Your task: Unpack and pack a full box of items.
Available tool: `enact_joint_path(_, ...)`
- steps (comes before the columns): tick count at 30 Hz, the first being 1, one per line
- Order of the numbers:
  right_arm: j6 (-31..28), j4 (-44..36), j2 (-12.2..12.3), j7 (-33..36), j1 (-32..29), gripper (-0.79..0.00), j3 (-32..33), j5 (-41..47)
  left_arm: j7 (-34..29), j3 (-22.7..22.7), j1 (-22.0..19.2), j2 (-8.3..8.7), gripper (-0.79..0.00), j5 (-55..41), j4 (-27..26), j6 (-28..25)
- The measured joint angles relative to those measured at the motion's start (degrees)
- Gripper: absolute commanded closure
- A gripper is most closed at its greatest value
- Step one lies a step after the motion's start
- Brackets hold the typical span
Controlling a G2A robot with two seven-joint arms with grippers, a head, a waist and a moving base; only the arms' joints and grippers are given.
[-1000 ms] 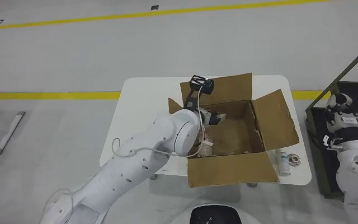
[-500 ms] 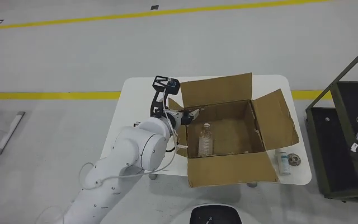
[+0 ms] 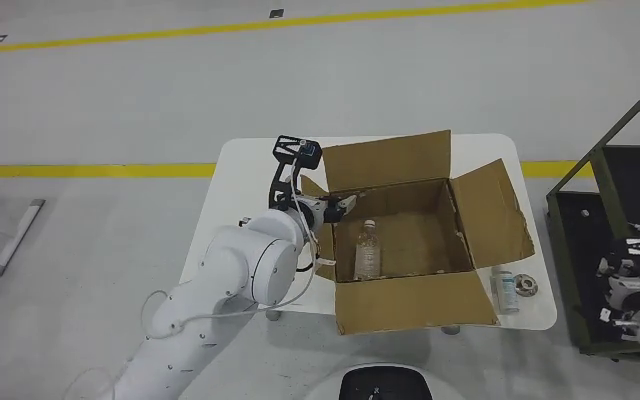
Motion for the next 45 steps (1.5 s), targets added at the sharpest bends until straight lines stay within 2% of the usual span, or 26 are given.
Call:
enact_joint_path(9, 0.1, 0.0, 0.0, -0.1, 0.0, 0.0, 0.0, 0.0, 0.1, -0.1, 0.1, 0.01, -0.785, 0.0, 0.1, -0.1)
enact_joint_path(13, -0.1, 0.0, 0.0, -0.3, 0.0, 0.0, -0.2, 0.1, 2.4, -2.2, 3.0, 0.55, -0.785, 2.5, 0.7, -2.3)
enact_joint_path(20, -0.1, -0.4, -0.2, -1.9, -0.4, 0.0, -3.9, -0.7, -0.7, -8.1, 8.1, 1.84, -0.785, 5.6, -1.0, -4.3)
enact_joint_path(28, -0.7, 0.2, 0.1, -0.9, 1.2, 0.0, -4.8, -0.8, -7.1, -12.4, 14.5, 3.13, -0.785, 1.7, 0.2, -15.2)
enact_joint_path(30, -0.9, 0.2, 0.1, -0.7, 1.4, 0.0, -5.0, -0.9, -8.1, -12.8, 14.9, 3.08, -0.785, -0.3, 0.0, -15.6)
enact_joint_path(35, -1.1, 0.3, 0.2, -0.3, 2.0, 0.0, -5.7, -1.3, -8.5, -13.1, 15.1, 2.54, -0.785, -6.5, 1.4, -12.8)
enact_joint_path(36, -1.1, 0.3, 0.2, -0.3, 2.0, 0.0, -5.8, -1.4, -8.4, -12.9, 15.0, 2.44, -0.76, -6.8, 1.9, -12.6)
enact_joint_path(37, -1.2, 0.3, 0.3, -0.4, 2.0, 0.0, -5.9, -1.5, -8.1, -12.7, 14.8, 2.28, -0.671, -7.4, 2.4, -12.2)
enact_joint_path(39, -1.2, 0.4, 0.3, -0.4, 1.9, 0.0, -5.9, -1.6, -7.2, -12.7, 14.7, 1.97, -0.376, -10.0, 3.2, -11.6)
enact_joint_path(41, -1.1, 0.5, 0.3, -0.5, 1.8, 0.0, -5.9, -1.7, -6.2, -12.8, 14.6, 1.71, -0.289, -13.3, 4.4, -11.5)
enact_joint_path(42, -1.1, 0.5, 0.3, -0.5, 1.7, 0.0, -5.9, -1.8, -5.8, -12.9, 14.6, 1.61, -0.188, -14.6, 5.0, -11.5)
enact_joint_path(43, -1.1, 0.6, 0.4, -0.6, 1.7, 0.0, -5.8, -1.8, -5.3, -13.2, 14.6, 1.49, -0.052, -16.3, 5.9, -11.2)
enact_joint_path(44, -1.1, 0.6, 0.4, -0.6, 1.7, 0.0, -5.8, -1.8, -4.9, -13.5, 14.7, 1.4, 0.0, -17.7, 6.7, -10.6)
enact_joint_path(45, -1.1, 0.6, 0.4, -0.7, 1.7, 0.0, -5.8, -1.8, -4.6, -13.9, 14.7, 1.32, 0.0, -19.0, 7.4, -9.9)
